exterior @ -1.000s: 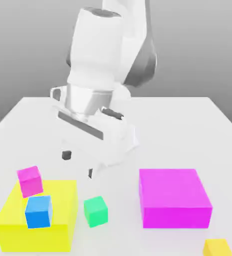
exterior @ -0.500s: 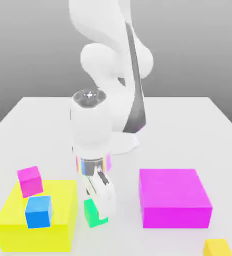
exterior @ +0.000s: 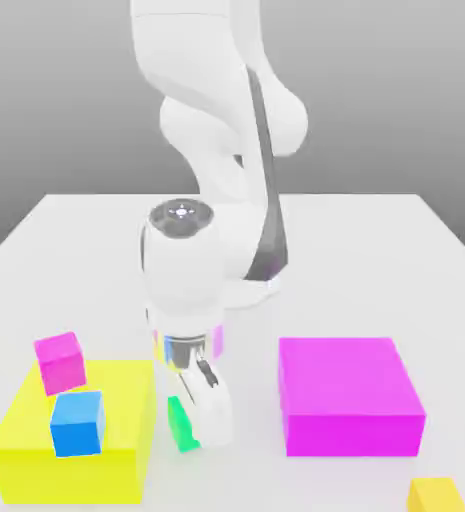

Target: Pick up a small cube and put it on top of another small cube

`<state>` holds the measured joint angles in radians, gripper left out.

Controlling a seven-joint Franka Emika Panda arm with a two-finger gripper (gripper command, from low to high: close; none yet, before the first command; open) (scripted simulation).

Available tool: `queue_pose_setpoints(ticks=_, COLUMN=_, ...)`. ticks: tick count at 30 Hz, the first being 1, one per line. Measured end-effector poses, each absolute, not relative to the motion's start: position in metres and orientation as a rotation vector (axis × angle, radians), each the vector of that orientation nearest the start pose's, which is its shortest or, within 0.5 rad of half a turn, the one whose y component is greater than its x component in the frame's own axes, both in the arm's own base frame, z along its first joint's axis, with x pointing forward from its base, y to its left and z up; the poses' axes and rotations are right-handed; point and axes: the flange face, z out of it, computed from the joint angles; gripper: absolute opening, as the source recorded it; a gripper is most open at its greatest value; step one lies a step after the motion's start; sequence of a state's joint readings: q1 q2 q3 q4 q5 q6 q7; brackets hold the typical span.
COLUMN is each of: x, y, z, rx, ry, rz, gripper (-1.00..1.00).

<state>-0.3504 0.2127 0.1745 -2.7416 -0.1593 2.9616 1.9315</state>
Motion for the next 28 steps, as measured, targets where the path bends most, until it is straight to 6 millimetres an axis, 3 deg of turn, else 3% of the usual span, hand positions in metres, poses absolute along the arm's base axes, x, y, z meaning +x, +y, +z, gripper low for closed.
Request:
queue_pose_setpoints(ticks=8, x=0.385, y=-0.047, z=0.199, rx=-1.794, ry=2.569, rz=-0.021, gripper=-1.00)
queue_pose_setpoints(ticks=10, x=0.393, y=-0.070, z=0.218, rx=-1.689, ry=2.655, rz=-0.053, gripper=-1.00)
queue_pose_setpoints(ticks=12, x=0.404, y=-0.077, z=0.241, rx=-1.594, ry=2.726, rz=-0.079, gripper=-1.00)
queue_pose_setpoints(ticks=13, x=0.403, y=-0.107, z=0.255, rx=-1.448, ry=2.810, rz=-0.088, gripper=-1.00)
queue_pose_setpoints(ticks=16, x=0.405, y=-0.146, z=0.299, rx=-1.148, ry=2.932, rz=-0.094, gripper=-1.00)
queue_pose_setpoints(ticks=19, x=0.390, y=-0.190, z=0.338, rx=-0.768, ry=3.036, rz=-0.047, gripper=-1.00)
queue_pose_setpoints(ticks=21, x=0.377, y=-0.211, z=0.331, rx=-0.600, ry=3.081, rz=-0.014, gripper=-1.00)
queue_pose_setpoints(ticks=24, x=0.373, y=-0.217, z=0.295, rx=-0.549, ry=3.093, rz=-0.005, gripper=-1.00)
queue_pose_setpoints(ticks=25, x=0.373, y=-0.216, z=0.284, rx=-0.546, ry=3.093, rz=-0.003, gripper=1.00)
queue_pose_setpoints(ticks=28, x=0.373, y=-0.216, z=0.284, rx=-0.546, ry=3.092, rz=-0.003, gripper=1.00)
